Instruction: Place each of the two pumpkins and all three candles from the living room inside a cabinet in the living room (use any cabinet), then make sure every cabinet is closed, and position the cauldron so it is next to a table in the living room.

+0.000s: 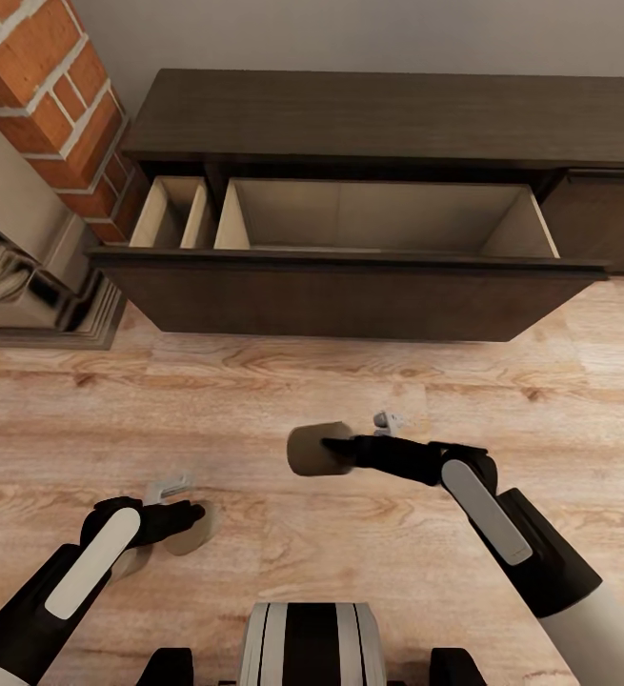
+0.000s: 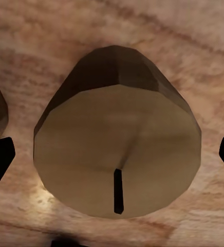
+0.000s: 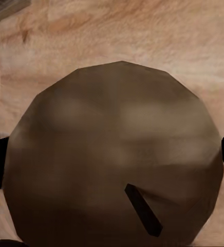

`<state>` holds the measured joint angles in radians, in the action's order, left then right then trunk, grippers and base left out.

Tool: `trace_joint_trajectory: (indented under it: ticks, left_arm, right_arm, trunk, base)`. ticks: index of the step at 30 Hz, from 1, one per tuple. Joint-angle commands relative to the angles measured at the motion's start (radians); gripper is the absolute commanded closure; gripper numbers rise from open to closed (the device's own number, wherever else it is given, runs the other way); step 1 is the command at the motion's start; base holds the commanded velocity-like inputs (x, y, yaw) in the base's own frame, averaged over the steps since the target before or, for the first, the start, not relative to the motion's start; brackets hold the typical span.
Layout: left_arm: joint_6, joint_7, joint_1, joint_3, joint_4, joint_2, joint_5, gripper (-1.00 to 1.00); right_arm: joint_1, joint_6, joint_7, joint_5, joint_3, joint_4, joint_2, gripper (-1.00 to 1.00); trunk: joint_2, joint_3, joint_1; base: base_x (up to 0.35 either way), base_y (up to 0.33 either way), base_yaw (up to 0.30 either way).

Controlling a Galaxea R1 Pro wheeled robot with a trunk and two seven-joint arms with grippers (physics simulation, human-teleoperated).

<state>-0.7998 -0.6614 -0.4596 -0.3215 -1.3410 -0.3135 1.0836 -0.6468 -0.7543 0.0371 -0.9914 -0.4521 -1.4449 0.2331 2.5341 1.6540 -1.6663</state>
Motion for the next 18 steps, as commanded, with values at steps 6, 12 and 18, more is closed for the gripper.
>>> trace_joint_trajectory:
  ticks: [6,12,18]
  left_arm:
    - [0.001,-0.011,-0.001,-0.002,-0.001,-0.001,0.01,-1.0]
    - [0.001,-0.011,-0.001,-0.002,-0.001,-0.001,0.011,-1.0]
    - [0.001,-0.011,-0.001,-0.002,-0.001,-0.001,0.012,-1.0]
  right_arm:
    - [-0.001,-0.004,0.099,0.024,-0.001,-0.032,0.002,1.0]
    - [-0.001,-0.004,0.105,0.025,0.0,-0.031,0.001,1.0]
    - [-0.001,-0.004,0.106,0.024,0.0,-0.029,0.0,1.0]
  trunk:
    - [0.0,0.001,0.0]
    - [0.001,0.016,-0.002]
    - [0.001,0.016,-0.002]
  base:
    - [0.0,0.0,0.0]
    - [0.0,0.0,0.0]
    - [0.0,0.0,0.0]
